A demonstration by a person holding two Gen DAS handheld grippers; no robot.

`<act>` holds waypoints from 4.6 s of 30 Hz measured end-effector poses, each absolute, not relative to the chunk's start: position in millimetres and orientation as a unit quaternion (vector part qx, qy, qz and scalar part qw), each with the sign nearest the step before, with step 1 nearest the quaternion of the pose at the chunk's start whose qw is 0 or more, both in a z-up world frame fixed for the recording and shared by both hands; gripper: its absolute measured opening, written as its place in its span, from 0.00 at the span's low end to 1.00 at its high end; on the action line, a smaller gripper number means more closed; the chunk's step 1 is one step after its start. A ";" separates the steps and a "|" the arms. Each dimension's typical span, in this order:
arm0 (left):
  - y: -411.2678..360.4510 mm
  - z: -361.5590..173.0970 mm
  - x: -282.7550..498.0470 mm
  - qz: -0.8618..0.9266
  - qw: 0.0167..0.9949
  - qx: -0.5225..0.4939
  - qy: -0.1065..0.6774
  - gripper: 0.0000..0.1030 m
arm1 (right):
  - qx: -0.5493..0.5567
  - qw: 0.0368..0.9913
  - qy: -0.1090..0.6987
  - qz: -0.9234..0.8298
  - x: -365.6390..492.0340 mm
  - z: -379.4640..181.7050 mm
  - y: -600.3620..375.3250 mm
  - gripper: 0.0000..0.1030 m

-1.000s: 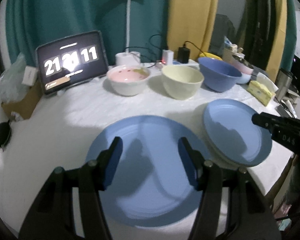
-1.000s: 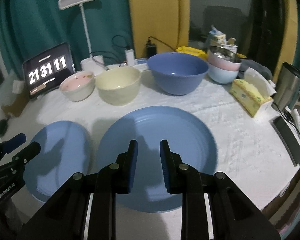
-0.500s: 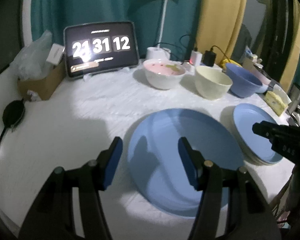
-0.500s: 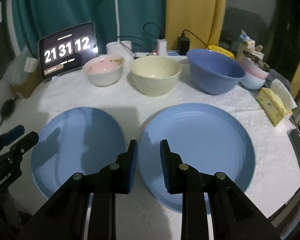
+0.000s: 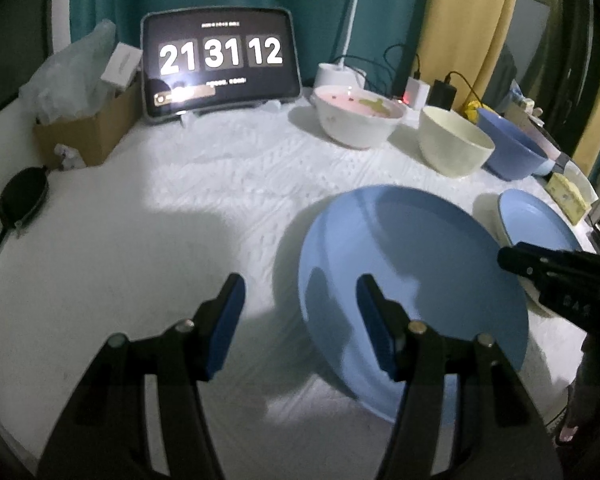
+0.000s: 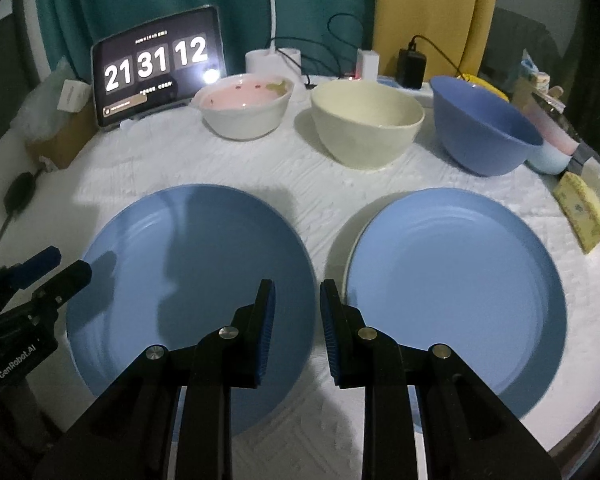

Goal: Organize plates and bowls

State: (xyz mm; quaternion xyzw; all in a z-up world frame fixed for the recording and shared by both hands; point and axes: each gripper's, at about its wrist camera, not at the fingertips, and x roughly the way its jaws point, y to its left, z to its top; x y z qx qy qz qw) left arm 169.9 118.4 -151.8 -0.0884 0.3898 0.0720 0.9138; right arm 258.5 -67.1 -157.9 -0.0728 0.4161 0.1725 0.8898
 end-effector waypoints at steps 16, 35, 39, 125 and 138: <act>113.8 -161.3 182.1 0.061 0.906 -0.077 0.411 0.58 | -0.087 0.891 0.413 0.165 269.2 -163.9 -59.5 0.28; 109.0 -170.6 189.0 0.045 0.899 -0.061 0.430 0.57 | -0.083 0.884 0.423 0.180 274.7 -176.9 -56.3 0.30; 102.9 -168.9 188.3 0.034 0.901 -0.057 0.429 0.53 | -0.078 0.883 0.422 0.191 272.5 -174.6 -58.4 0.21; -104.7 -129.2 260.3 -0.053 0.904 0.062 0.419 0.53 | 0.059 0.923 0.364 0.108 302.9 -143.6 -272.1 0.22; -108.3 -144.3 276.9 -0.052 0.894 0.048 0.442 0.56 | 0.062 0.920 0.371 0.108 313.1 -150.3 -282.6 0.22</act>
